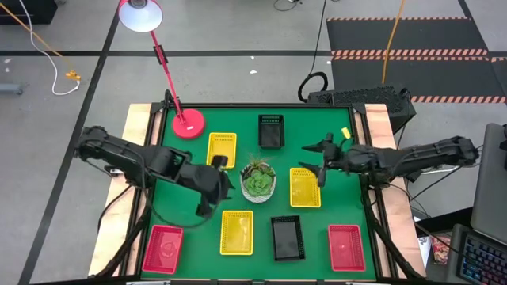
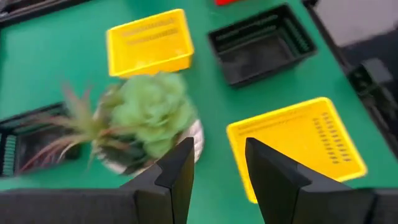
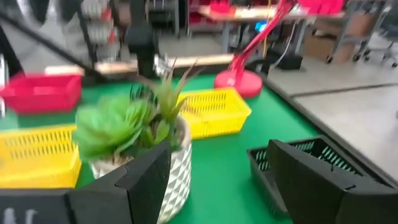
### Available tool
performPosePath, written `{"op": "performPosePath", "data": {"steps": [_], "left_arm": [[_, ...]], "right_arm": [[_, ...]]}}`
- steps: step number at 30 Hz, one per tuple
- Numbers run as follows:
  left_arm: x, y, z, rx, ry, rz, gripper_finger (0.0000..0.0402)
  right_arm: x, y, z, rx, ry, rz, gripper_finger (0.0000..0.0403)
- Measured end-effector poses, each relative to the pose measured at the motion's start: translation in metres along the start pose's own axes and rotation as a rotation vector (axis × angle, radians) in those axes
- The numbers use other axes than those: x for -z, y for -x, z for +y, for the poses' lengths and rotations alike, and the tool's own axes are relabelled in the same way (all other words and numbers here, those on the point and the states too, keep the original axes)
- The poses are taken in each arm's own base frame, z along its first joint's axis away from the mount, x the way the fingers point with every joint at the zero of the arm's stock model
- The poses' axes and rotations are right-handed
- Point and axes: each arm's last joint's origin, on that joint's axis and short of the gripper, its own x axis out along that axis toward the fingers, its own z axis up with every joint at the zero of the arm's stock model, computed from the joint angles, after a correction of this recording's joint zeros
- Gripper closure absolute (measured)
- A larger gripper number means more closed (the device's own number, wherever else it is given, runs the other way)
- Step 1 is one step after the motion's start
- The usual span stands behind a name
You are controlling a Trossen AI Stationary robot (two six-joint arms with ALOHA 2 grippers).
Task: Stack baskets by color
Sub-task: Stack the middle yellow bin on top of the bottom yellow bin
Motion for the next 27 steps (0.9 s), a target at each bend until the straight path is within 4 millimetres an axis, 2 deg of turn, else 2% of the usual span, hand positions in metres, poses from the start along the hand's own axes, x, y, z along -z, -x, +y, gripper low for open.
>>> {"op": "performPosePath", "data": {"steps": [5,10,14,21,27], "left_arm": [[0.041,-0.007,0.016,-0.049,0.095,-0.053,0.0254],[0.076,-0.019,0.032,-0.169,0.21,0.03,0.0254],[0.096,-0.028,0.043,-0.25,0.273,0.103,0.0254],[0.107,-0.04,0.058,-0.303,0.338,0.057,0.0254],[0.106,-0.041,0.059,-0.319,0.377,0.023,0.0254]], "right_arm": [[-0.011,-0.02,0.015,-0.022,0.06,0.125,0.014],[-0.028,-0.035,0.032,-0.05,0.102,0.218,0.014],[-0.026,-0.039,0.046,-0.073,0.145,0.374,0.014],[0.002,-0.033,0.071,-0.098,0.143,0.713,0.014],[0.021,-0.022,0.088,-0.078,0.142,0.86,0.014]]}}
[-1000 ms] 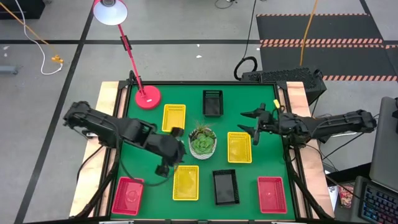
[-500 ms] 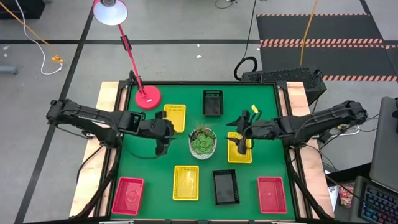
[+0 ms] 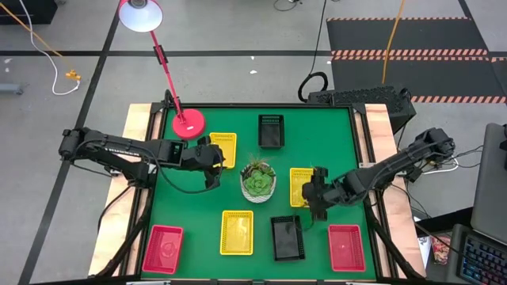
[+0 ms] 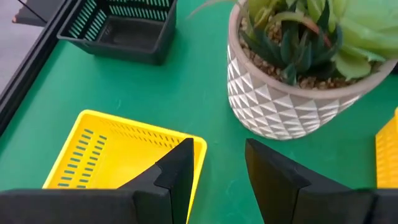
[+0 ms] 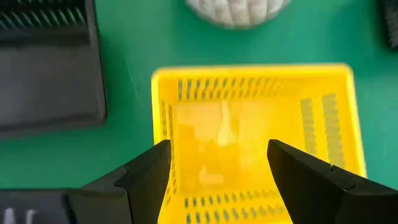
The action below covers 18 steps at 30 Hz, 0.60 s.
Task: Stack baskets by color
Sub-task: Stack the middle yellow bin on top of the bottom yellow bin
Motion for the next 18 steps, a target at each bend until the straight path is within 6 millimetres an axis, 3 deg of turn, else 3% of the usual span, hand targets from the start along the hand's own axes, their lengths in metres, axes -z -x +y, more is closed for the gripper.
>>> {"op": "performPosePath", "data": {"steps": [7,18], "left_arm": [[-0.003,0.003,0.001,-0.021,0.02,-0.039,0.0254],[-0.002,0.003,0.001,-0.024,-0.004,-0.023,0.0254]], "right_arm": [[0.011,-0.007,0.012,0.028,0.004,0.087,0.014],[0.012,-0.016,0.019,-0.012,-0.029,0.128,0.014]]}}
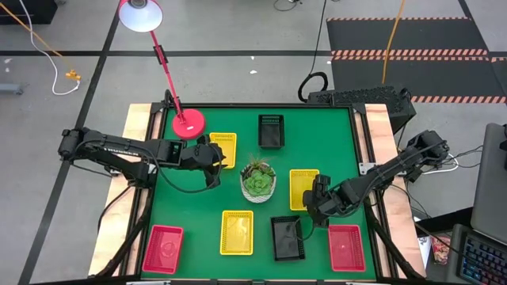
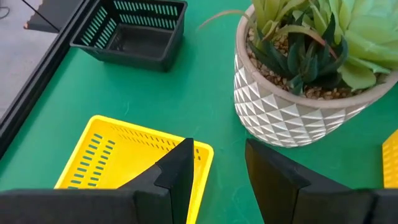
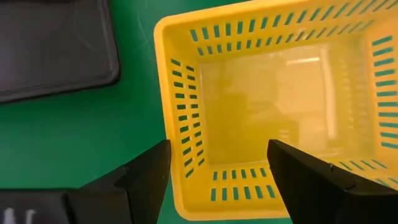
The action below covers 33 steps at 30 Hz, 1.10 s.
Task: Stack baskets by color
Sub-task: Stack the middle yellow bin on top of the bottom yellow bin
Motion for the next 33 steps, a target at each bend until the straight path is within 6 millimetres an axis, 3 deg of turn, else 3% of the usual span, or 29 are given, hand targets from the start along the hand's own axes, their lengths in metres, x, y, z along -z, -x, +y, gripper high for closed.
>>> {"op": "performPosePath", "data": {"steps": [14,20,26,33], "left_arm": [[0.001,0.0,0.0,-0.001,0.018,0.008,0.0254],[0.001,0.0,0.0,-0.001,0.049,0.012,0.0254],[0.003,-0.002,0.0,-0.005,0.073,0.029,0.0254],[0.003,-0.003,-0.001,-0.007,0.077,0.035,0.0254]], "right_arm": [[0.003,0.011,0.008,-0.053,-0.007,-0.057,0.014],[0.009,-0.006,0.012,-0.016,-0.001,-0.008,0.0153],[0.018,-0.027,0.012,0.039,0.027,0.064,0.0225],[0.021,-0.034,0.005,0.064,0.039,0.089,0.0368]]}}
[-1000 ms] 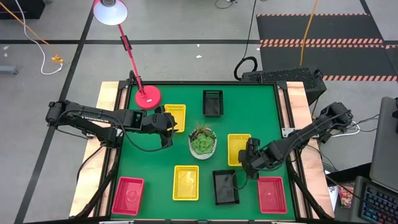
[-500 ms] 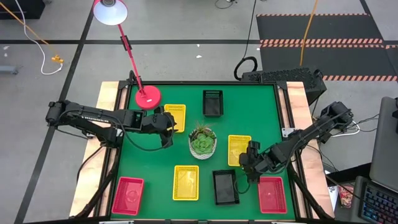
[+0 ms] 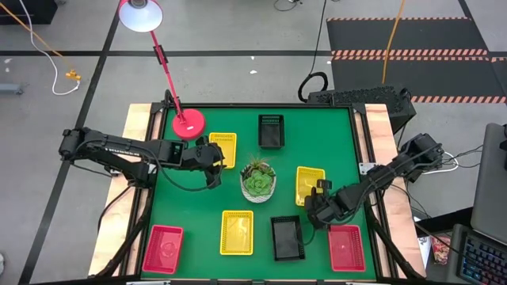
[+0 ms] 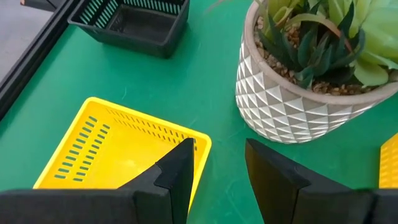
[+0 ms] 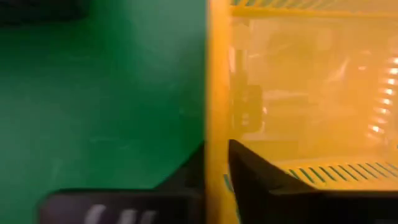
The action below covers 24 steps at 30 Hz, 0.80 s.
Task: Stack baskets by color
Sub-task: Stack the middle yellow bin on top of the bottom yellow bin
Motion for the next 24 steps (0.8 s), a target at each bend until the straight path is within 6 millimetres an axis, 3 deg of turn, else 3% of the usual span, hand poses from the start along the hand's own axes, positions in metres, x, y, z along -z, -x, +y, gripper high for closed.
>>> {"op": "performPosePath", "data": {"steps": [2,9,18,24], "left_arm": [[0.0,0.0,0.0,0.0,0.001,-0.001,0.0254],[0.0,0.0,0.0,-0.013,-0.022,-0.003,0.0254],[0.0,-0.001,0.006,-0.099,-0.026,-0.01,0.0254],[0.001,-0.001,0.007,-0.104,-0.029,0.009,0.0254]], "right_arm": [[-0.001,-0.002,-0.004,0.008,0.004,0.007,0.0393],[-0.012,0.011,-0.019,0.003,-0.001,-0.073,0.04],[-0.041,0.075,-0.009,-0.212,0.115,-0.541,0.0401],[-0.042,0.106,-0.003,-0.3,0.179,-0.764,0.0402]]}}
